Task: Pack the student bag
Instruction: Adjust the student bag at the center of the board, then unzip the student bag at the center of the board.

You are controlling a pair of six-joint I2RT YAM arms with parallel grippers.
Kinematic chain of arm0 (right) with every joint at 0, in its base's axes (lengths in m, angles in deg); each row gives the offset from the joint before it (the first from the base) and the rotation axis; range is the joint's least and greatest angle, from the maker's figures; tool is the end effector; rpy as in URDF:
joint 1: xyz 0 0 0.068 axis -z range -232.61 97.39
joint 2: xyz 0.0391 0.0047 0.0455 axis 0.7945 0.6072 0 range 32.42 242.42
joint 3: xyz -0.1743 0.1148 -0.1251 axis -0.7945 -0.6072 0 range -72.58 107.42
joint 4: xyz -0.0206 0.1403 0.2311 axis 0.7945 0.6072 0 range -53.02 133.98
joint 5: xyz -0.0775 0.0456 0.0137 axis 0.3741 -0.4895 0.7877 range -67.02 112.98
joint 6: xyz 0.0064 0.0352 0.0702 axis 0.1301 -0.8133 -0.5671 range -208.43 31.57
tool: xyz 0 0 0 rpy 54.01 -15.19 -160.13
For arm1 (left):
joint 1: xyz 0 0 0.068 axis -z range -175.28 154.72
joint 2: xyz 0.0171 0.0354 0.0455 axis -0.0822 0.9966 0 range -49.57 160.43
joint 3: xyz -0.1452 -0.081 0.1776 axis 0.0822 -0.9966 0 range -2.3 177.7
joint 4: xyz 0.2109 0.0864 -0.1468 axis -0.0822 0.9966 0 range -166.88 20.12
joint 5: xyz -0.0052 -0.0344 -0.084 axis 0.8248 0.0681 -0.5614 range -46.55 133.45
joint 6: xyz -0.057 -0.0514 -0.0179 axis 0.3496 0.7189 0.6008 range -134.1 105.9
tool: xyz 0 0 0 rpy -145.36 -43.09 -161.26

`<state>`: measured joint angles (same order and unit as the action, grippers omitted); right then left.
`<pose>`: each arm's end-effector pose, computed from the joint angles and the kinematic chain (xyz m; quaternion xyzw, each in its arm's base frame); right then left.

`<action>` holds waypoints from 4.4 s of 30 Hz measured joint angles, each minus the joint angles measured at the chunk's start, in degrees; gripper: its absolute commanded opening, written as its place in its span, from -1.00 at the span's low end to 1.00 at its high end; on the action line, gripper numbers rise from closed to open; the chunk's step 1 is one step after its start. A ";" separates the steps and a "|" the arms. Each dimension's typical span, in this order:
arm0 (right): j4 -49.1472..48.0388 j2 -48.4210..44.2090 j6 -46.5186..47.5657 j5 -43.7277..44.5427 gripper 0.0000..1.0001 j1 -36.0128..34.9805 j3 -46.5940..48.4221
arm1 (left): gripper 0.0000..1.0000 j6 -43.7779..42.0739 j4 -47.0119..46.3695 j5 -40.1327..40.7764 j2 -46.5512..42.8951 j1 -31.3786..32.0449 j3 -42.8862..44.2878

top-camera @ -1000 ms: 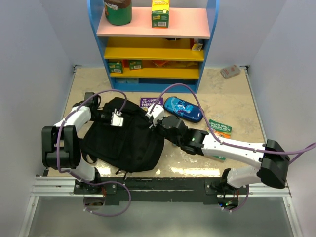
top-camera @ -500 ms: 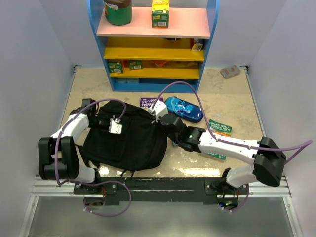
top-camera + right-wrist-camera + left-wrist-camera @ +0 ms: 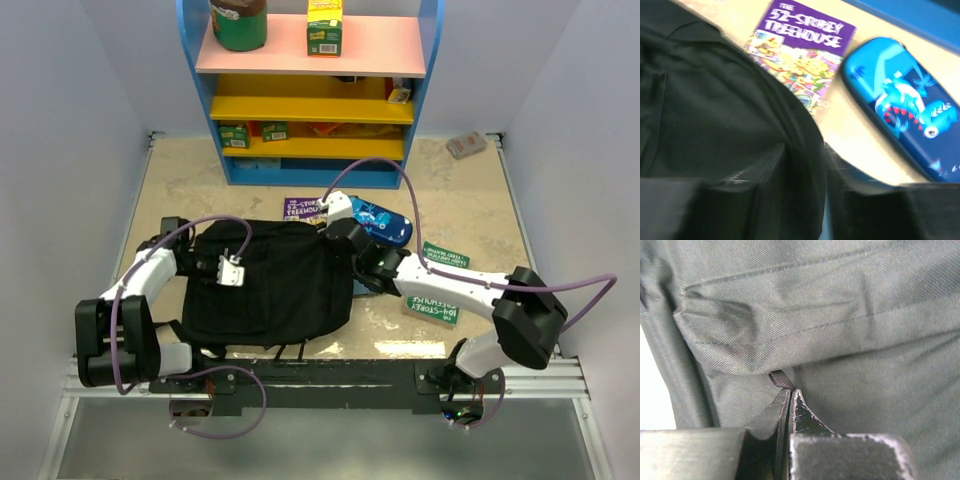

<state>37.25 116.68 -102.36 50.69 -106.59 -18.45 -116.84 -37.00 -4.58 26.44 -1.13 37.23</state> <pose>0.2389 0.2753 0.2017 -0.1767 0.8324 0.0971 0.5162 0.2365 -0.0264 0.1206 0.7107 0.5655 -0.1478 0.3915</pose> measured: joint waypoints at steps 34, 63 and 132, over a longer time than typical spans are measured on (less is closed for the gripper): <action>-11.76 26.60 -13.92 -19.19 0.11 -4.20 18.10 | -1.00 21.81 -21.55 -6.99 -4.42 0.48 -9.01; 10.84 35.58 23.76 -20.76 0.52 2.75 39.17 | -1.00 18.56 -16.61 -7.06 -4.11 1.44 -7.50; 9.03 31.56 10.67 -24.09 0.39 9.77 40.04 | -0.14 27.12 1.51 3.21 -10.25 2.56 8.35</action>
<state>46.28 148.25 -91.70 26.60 -96.82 21.59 -89.72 -35.50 -1.37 16.19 1.43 45.58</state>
